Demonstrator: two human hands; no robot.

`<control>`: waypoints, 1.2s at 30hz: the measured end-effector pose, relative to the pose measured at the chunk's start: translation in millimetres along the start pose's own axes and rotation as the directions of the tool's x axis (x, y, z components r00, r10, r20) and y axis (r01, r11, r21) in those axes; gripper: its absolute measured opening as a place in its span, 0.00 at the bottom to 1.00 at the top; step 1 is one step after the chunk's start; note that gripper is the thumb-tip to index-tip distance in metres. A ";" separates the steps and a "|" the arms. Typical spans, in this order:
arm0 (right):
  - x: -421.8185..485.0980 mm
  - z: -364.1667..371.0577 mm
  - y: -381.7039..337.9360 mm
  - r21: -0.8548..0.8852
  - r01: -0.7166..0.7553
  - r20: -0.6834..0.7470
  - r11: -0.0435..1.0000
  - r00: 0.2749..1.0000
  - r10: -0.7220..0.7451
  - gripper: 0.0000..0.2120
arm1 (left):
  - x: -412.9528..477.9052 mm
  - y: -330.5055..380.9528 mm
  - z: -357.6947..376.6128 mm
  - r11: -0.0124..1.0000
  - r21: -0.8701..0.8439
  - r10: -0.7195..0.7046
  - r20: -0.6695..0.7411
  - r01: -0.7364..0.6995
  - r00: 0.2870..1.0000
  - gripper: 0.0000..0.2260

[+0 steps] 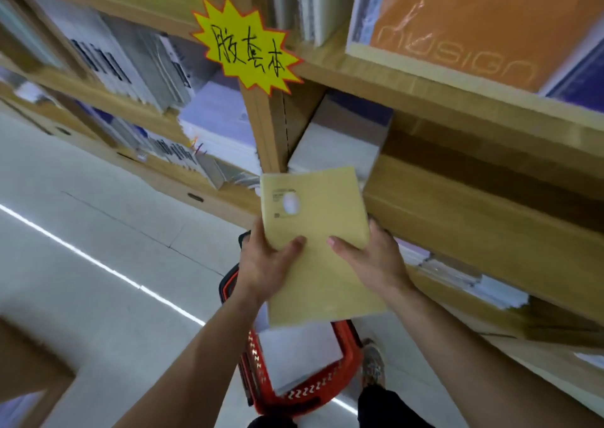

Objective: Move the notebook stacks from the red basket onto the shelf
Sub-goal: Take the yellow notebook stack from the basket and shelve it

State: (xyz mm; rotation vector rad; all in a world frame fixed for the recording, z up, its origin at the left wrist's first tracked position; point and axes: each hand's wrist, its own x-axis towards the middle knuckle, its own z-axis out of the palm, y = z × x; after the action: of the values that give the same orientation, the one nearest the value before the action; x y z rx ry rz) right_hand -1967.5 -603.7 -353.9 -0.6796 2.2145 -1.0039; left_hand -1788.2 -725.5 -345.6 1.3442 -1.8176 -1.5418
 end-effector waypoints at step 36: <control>91.3 -19.3 -23.1 0.217 -0.131 -0.252 0.967 0.950 0.185 0.31 | 85.1 32.8 37.7 0.993 0.011 -0.119 0.195 0.120 0.974 0.18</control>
State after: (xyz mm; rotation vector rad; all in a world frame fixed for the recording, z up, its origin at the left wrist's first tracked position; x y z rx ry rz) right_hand -2038.8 -668.1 -354.1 -0.2821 2.3135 -1.2739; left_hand -1870.2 -780.3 -350.3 1.3662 -1.8799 -1.7932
